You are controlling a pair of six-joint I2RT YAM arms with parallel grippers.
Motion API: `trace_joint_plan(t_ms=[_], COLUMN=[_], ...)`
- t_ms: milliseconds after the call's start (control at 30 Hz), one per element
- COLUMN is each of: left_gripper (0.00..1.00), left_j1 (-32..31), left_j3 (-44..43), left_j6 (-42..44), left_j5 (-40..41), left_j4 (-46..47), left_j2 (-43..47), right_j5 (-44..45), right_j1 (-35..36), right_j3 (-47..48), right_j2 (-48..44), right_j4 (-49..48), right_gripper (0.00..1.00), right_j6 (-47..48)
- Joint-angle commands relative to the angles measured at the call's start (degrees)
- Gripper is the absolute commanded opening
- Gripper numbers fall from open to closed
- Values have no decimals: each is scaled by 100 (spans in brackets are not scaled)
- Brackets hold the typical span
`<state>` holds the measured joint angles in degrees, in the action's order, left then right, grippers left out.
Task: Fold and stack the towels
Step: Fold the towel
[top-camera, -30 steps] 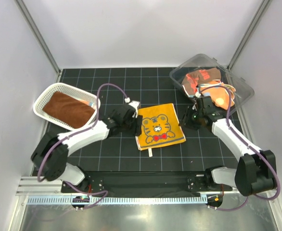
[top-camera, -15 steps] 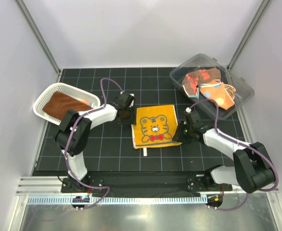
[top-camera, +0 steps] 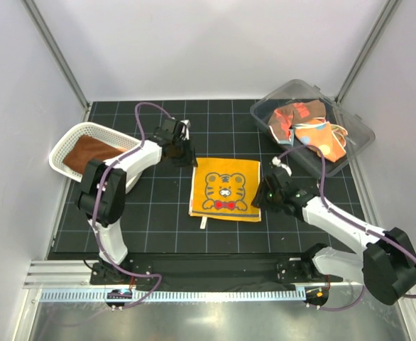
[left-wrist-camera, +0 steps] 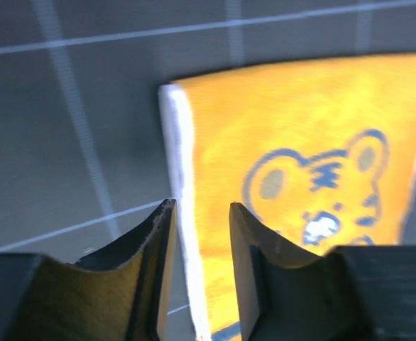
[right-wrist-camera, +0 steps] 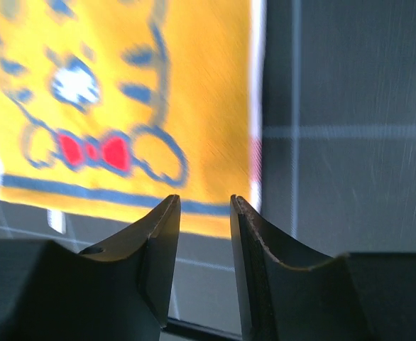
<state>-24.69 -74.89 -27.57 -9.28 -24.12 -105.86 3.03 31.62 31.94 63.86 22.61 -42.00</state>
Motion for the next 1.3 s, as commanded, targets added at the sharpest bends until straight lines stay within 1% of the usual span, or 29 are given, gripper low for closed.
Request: trace_joint_plan(t_ms=[0, 33, 67, 100, 133, 167, 200, 267, 300, 333, 467, 633, 767, 867, 1000, 1067, 1133, 1167, 1200, 1233, 1267], left_gripper=[37, 34, 33, 32, 31, 30, 30, 30, 30, 30, 31, 32, 33, 33, 34, 36, 42, 45, 53, 57, 59], left_j1=[-27, -19, -19, -19, -19, -10, 8, 52, 60, 113, 183, 227, 271, 271, 271, 271, 263, 280, 280, 298, 324], left_j3=[-140, -235, -332, -429, -638, -754, -859, -1176, -1272, -1360, -1405, -1423, -1370, -1168, -800, -746, -798, -842, -895, -982, -1140], left_j6=[138, 121, 129, 190, 226, 261, 339, 410, 437, 463, 533, 630, 657, 613, 560, 569, 708, 814, 928, 1208, 1367], left_j5=[-1171, -1373, -1375, -1366, -1279, -1226, -1191, -989, -945, -927, -831, -593, -531, -181, -13, -48, 22, 5, -73, -152, -310], left_j4=[600, 697, 750, 759, 760, 707, 663, 462, 400, 373, 373, 355, 250, 92, 31, -75, -145, -233, -277, -356, -426], left_j2=[40, -56, -249, -381, -495, -749, -856, -1171, -1243, -1331, -1542, -1735, -1675, -1447, -1069, -762, -524, -332, -260, -224, -198], right_j5=[419, 366, 287, 182, 111, 23, -221, -232, -580, -662, -1005, -865, -1049, -1085, -1085, -1050, -1146, -1173, -1286, -1687, -1918], right_j1=[-190, -269, -340, -410, -593, -700, -831, -1122, -1210, -1367, -1430, -1430, -1421, -1308, -904, -745, -744, -788, -876, -972, -1165], right_j3=[856, 1127, 1260, 1375, 1550, 1630, 1796, 1973, 2165, 2228, 2334, 2501, 2326, 2036, 1711, 1727, 1832, 1920, 2069, 2166, 2289], right_j2=[310, 521, 705, 1099, 1277, 1444, 1820, 2182, 2506, 2674, 3150, 3808, 3784, 3460, 3090, 2975, 2826, 2782, 2747, 2738, 2764], right_j4=[-133, -334, -449, -738, -897, -1064, -1344, -1487, -1557, -1601, -1988, -2094, -2225, -2454, -2551, -2455, -2306, -2044, -1972, -1884, -1770], right_gripper=[41, 40, 38, 37, 37, 37, 37, 37, 37, 37, 37, 35, 35, 35, 35, 36, 38, 40, 41, 44, 46], right_j6=[525, 622, 762, 998, 1105, 1193, 1394, 1562, 1676, 1721, 2011, 2134, 2056, 1915, 1591, 1616, 1826, 1940, 2054, 2334, 2476])
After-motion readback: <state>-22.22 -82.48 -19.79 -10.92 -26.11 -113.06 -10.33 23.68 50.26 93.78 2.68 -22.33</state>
